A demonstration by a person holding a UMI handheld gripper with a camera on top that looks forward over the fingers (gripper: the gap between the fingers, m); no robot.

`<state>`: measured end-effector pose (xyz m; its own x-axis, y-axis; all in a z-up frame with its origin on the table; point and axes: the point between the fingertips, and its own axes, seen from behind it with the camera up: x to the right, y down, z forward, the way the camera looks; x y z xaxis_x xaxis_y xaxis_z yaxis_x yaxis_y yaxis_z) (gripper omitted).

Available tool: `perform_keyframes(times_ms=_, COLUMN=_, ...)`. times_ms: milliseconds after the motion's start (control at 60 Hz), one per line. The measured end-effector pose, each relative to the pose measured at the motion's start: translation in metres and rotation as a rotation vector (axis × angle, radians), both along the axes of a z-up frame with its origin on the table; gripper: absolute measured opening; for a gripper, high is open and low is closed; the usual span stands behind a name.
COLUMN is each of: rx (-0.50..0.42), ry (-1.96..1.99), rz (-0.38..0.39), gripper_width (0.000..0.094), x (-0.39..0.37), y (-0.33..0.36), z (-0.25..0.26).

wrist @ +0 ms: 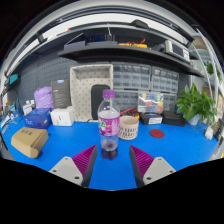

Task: Pour water

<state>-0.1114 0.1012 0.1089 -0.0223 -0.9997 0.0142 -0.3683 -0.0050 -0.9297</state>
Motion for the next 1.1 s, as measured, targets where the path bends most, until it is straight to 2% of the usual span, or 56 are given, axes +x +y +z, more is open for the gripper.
perform_keyframes(times_ms=117, rx=0.013, ry=0.001, rz=-0.004, gripper_width=0.0638, x=0.028, y=-0.001, z=-0.01)
perform_keyframes(times_ms=300, rx=0.021, ry=-0.013, rz=0.045, gripper_width=0.0642, x=0.072, y=0.012, z=-0.015)
perform_keyframes(times_ms=517, rx=0.016, ry=-0.043, rz=0.061, gripper_width=0.0646, x=0.103, y=0.007, z=-0.014)
perform_keyframes(times_ms=667, rx=0.05, ry=-0.107, rz=0.096, gripper_width=0.0639, x=0.12, y=0.013, z=-0.008)
perform_keyframes(times_ms=700, rx=0.052, ry=-0.119, rz=0.099, gripper_width=0.0535, x=0.122, y=0.014, z=-0.006)
perform_keyframes(times_ms=850, rx=0.035, ry=-0.153, rz=0.118, gripper_width=0.0406, x=0.127, y=0.018, z=-0.004)
perform_keyframes(times_ms=883, rx=0.029, ry=-0.158, rz=0.122, gripper_width=0.0412, x=0.127, y=0.018, z=-0.004)
perform_keyframes(times_ms=900, rx=0.029, ry=-0.161, rz=0.122, gripper_width=0.0377, x=0.127, y=0.018, z=-0.003)
perform_keyframes(times_ms=1100, rx=0.022, ry=-0.168, rz=0.134, gripper_width=0.0373, x=0.127, y=0.019, z=-0.003)
